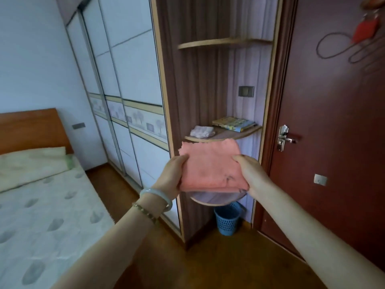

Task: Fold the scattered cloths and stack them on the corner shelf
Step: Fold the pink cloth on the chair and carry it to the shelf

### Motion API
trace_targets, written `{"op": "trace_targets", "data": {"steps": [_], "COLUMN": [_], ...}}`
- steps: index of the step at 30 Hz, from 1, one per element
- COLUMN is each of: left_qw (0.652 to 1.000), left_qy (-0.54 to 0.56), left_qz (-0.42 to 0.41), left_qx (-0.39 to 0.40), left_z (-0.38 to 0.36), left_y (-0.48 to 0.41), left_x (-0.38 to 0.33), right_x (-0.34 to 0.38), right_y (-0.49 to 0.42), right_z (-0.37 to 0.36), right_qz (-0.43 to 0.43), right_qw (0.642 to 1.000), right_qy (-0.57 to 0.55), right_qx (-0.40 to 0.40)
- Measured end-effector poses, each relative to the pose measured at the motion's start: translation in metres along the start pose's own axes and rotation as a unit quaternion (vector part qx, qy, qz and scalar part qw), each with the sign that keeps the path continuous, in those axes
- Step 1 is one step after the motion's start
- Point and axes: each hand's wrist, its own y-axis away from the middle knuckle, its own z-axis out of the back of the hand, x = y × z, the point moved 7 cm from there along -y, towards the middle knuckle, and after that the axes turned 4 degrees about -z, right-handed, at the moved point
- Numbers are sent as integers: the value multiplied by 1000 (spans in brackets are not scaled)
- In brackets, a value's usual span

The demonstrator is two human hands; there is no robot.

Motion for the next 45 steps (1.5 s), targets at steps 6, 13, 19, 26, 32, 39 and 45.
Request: {"op": "trace_targets", "data": {"steps": [6, 13, 19, 26, 32, 39, 45], "left_qw": [1000, 999, 995, 989, 989, 989, 984], "left_qy": [7, 19, 17, 32, 35, 42, 41], "left_qz": [-4, 35, 24, 20, 11, 17, 23], "left_qx": [-7, -28, -96, -142, -144, -140, -170], "left_z": [-43, -98, -151, -203, -225, -230, -209], "left_y": [-76, -155, -218, -265, -304, -366, -435], "left_x": [-2, 29, 41, 49, 57, 71, 85], "right_x": [15, 26, 44, 68, 62, 49, 40], "right_y": [-78, -176, -269, -346, -397, -470, -544], "right_z": [18, 50, 80, 110, 116, 102, 67], "right_qz": [-14, -28, -29, -24, -46, -66, -71], "right_qw": [1000, 999, 994, 991, 987, 985, 983], "right_qy": [-16, -20, -27, -5, -12, -14, 15], "right_qx": [0, 32, 103, 131, 151, 158, 166]}}
